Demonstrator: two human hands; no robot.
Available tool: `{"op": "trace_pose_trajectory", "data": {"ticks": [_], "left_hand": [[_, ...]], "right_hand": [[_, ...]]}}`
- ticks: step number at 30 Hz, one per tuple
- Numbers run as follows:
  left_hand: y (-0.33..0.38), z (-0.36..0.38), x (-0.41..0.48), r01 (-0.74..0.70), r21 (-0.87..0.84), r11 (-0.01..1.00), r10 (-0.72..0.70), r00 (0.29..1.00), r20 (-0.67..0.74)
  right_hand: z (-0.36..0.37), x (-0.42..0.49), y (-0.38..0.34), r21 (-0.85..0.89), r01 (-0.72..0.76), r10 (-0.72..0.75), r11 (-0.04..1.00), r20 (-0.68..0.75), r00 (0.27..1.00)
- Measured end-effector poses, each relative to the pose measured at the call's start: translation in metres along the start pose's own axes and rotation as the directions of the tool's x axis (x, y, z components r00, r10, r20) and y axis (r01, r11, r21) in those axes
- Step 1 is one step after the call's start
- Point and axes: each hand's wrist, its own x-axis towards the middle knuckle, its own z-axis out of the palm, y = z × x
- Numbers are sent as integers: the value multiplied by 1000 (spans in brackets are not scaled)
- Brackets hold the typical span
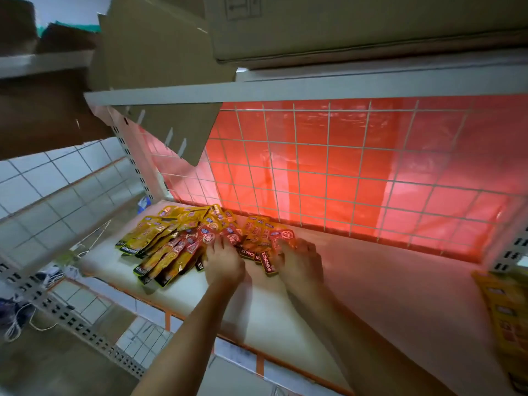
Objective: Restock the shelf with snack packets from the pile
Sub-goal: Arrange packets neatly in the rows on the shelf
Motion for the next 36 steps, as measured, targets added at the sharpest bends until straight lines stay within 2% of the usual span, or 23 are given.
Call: {"op": "trace_pose_trajectory", "data": {"ticks": [3, 7, 11, 15, 19, 22, 27, 29, 32, 36], "left_hand": [[-4, 4, 1, -23, 83, 996, 29, 997, -69], [-5, 5, 2, -61, 25, 998, 63, 996, -68], [-3, 8, -1, 23, 59, 998, -18, 996, -88], [1, 8, -3, 78, 121, 990, -67, 994, -91], [2, 8, -7, 89, 122, 988, -85, 995, -45], [4, 12, -18, 53, 162, 985, -38, 995, -95], [14, 20, -38, -74, 46, 996, 80, 987, -142], [18, 19, -45, -73, 5, 997, 73, 991, -108], [22, 11, -50, -54, 87, 995, 59, 997, -52], [19, 2, -53, -39, 48, 998, 40, 999, -20]], "right_hand": [[7, 1, -2, -39, -15, 16, 999, 34, 999], [6, 3, -1, -39, -60, 61, 997, 8, 998], [-1, 5, -1, 2, -169, 169, 986, 31, 985], [-8, -1, 5, 116, -244, 236, 963, 74, 969], [-13, -11, 16, 200, -256, 245, 946, 76, 966], [-18, -22, 25, 234, -280, 273, 931, 62, 960], [-23, -37, 36, 254, -286, 277, 924, 69, 958], [-25, -43, 39, 265, -287, 278, 921, 71, 958], [-26, -50, 42, 267, -284, 275, 921, 71, 959], [-29, -58, 44, 250, -264, 252, 932, 82, 964]]}}
